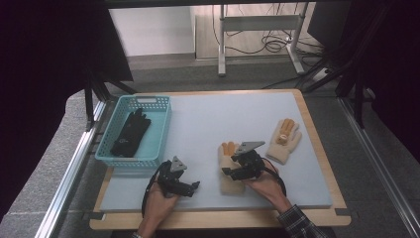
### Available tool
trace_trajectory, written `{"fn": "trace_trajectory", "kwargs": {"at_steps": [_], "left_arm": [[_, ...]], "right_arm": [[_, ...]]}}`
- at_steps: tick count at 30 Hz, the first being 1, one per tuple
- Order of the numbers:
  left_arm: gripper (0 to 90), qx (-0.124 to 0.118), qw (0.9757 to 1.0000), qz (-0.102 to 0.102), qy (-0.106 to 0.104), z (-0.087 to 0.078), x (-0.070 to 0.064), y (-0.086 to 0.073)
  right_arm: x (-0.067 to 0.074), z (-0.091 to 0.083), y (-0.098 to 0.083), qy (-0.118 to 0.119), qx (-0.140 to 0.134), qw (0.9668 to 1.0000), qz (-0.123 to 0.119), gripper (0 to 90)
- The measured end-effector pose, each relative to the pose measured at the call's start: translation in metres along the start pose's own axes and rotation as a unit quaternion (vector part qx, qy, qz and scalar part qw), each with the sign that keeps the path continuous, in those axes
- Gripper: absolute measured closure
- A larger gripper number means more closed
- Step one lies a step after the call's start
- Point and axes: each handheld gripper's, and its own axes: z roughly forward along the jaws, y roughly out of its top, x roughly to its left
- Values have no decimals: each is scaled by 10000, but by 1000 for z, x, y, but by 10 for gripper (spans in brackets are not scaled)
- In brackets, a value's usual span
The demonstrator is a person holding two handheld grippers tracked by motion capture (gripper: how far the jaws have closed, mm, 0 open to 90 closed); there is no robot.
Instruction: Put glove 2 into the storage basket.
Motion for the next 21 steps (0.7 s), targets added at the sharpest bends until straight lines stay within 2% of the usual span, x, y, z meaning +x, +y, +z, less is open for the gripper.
{"fn": "trace_trajectory", "kwargs": {"at_steps": [5,6,7,9,10,11,12,17,18,19,20,21], "left_arm": [[22,0,10000,0,0,0,0,0],[22,-2,10000,-1,0,0,0,0],[23,-2,10000,-1,0,0,0,0],[22,-1,10000,-10,-3,0,0,0],[22,-1,10000,-10,-3,0,0,0],[22,0,10000,-12,-3,0,0,0],[22,0,10000,-12,-3,0,0,0],[22,-1,10000,-13,-3,0,0,0],[22,-1,10000,-12,-3,0,0,0],[22,0,10000,-12,-3,0,0,0],[22,0,10000,-12,-3,0,0,0],[22,0,10000,-13,-4,0,0,0]], "right_arm": [[-11,-14,1,-229,-142,9996,4,349],[-19,-20,0,-350,-154,9992,71,349],[-19,-20,0,-350,-154,9992,71,349],[-35,-30,-3,-584,-180,9980,182,353],[-35,-30,-3,-584,-180,9980,182,353],[-47,-37,-7,-792,-240,9961,314,349],[-47,-37,-7,-792,-240,9961,314,349],[-81,-54,-18,-1284,-249,9894,634,379],[-91,-60,-21,-1427,-257,9865,767,403],[-97,-64,-23,-1468,-260,9853,835,416],[-97,-64,-23,-1468,-260,9853,835,416],[-103,-68,-25,-1538,-261,9837,899,427]]}}
